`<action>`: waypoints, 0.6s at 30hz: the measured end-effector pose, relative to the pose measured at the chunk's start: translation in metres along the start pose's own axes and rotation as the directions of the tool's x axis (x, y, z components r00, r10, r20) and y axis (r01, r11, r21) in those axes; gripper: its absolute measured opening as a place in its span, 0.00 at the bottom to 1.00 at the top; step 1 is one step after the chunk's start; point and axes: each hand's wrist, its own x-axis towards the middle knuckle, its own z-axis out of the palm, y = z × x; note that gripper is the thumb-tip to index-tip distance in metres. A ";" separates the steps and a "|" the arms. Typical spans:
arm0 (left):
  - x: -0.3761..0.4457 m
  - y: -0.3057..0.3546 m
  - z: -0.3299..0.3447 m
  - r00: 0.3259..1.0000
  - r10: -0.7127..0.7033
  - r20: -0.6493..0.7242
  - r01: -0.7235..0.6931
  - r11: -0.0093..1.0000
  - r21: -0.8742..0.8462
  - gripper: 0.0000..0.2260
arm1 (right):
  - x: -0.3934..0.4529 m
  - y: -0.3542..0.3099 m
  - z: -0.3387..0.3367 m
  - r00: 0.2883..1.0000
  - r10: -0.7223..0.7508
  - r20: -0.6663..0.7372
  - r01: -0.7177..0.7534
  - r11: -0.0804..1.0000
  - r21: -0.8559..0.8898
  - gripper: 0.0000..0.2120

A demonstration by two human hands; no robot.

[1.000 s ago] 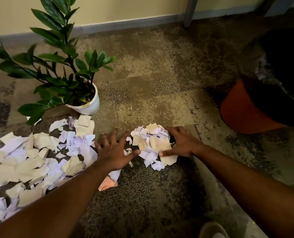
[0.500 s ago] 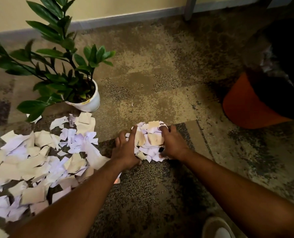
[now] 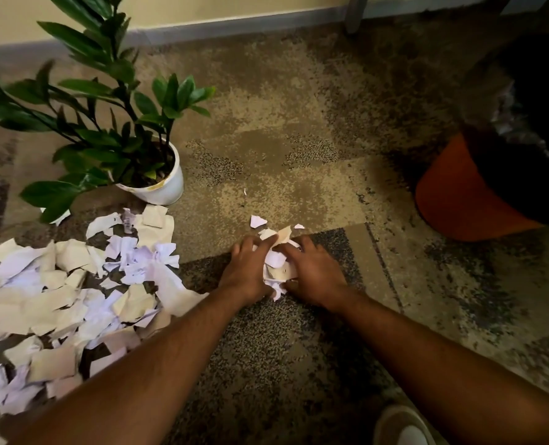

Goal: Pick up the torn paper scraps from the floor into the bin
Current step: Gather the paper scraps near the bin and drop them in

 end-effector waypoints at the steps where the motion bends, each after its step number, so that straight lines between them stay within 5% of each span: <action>1: 0.000 0.000 0.000 1.000 0.010 -0.002 -0.010 1.000 -0.010 0.52 | 0.000 0.000 0.001 1.000 -0.007 -0.010 0.007 1.000 0.005 0.36; 10: 0.006 0.004 0.004 0.985 0.082 -0.151 -0.118 0.963 -0.241 0.22 | 0.011 0.006 0.004 0.972 -0.034 -0.232 0.115 0.931 0.347 0.16; 18: 0.005 0.017 -0.012 0.966 0.081 -0.246 -0.163 0.927 -0.337 0.14 | 0.012 0.020 -0.014 0.967 0.094 -0.238 0.064 0.812 0.580 0.10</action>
